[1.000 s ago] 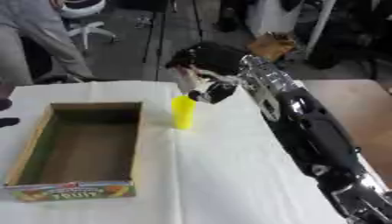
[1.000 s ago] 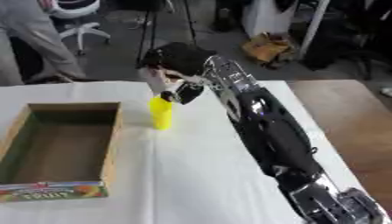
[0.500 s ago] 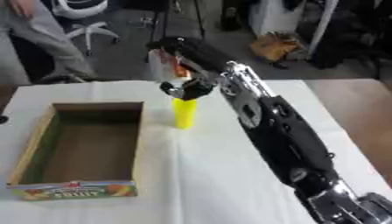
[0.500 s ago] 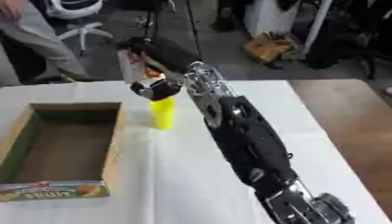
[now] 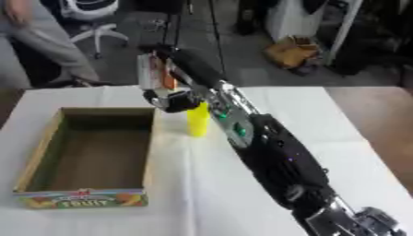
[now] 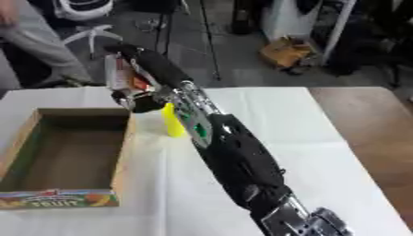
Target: Pick up objects on the table and place them in the box.
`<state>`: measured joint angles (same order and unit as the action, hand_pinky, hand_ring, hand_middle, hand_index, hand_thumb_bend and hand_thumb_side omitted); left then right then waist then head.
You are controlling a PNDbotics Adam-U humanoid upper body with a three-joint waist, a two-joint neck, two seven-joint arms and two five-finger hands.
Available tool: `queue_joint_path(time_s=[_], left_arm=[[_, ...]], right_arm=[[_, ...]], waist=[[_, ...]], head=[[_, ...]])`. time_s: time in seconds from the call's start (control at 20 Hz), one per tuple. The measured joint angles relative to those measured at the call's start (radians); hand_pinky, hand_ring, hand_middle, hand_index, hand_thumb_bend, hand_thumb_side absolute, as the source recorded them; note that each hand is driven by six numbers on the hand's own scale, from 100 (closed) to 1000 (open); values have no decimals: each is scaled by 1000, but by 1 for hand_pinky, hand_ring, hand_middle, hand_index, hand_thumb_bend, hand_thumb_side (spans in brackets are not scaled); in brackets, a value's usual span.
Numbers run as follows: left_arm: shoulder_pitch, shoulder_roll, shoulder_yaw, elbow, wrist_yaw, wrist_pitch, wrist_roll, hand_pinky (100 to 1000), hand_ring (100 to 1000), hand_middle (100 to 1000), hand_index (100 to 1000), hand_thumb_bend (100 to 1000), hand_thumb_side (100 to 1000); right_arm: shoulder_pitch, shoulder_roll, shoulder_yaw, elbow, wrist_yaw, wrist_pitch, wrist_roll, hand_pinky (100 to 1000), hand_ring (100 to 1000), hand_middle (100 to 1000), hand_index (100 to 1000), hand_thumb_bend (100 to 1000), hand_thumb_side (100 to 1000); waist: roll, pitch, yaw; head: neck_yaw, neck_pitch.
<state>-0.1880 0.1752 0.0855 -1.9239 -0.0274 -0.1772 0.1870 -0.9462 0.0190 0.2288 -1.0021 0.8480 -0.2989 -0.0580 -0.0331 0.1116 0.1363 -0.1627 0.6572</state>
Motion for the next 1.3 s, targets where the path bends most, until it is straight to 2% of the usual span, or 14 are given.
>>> queue_joint_path(time_s=[0.35, 0.6, 1.0, 1.3], left_arm=[[-2, -2, 14, -13, 0, -3, 33, 643, 759, 635, 816, 405, 952], [-1, -9, 23, -13, 0, -2, 55, 643, 759, 634, 816, 404, 955], [2, -10, 30, -12, 0, -1, 69, 646, 760, 633, 815, 409, 956], [3, -18, 50, -12, -15, 2, 100, 647, 759, 632, 814, 414, 954]], right_arm=[[22, 59, -10, 41, -112, 3, 61, 609, 523, 284, 970, 100, 118], [23, 87, -11, 34, -191, 5, 106, 608, 523, 285, 969, 100, 118], [14, 87, 48, -61, -315, 70, 170, 606, 517, 275, 968, 100, 123], [35, 83, 68, -57, -409, 125, 226, 605, 512, 267, 970, 100, 136]], waist=[[-6, 0, 6], [-7, 0, 10], [-22, -13, 32], [-28, -12, 51]], head=[[-1, 0], [-2, 0], [-9, 0], [-9, 0]])
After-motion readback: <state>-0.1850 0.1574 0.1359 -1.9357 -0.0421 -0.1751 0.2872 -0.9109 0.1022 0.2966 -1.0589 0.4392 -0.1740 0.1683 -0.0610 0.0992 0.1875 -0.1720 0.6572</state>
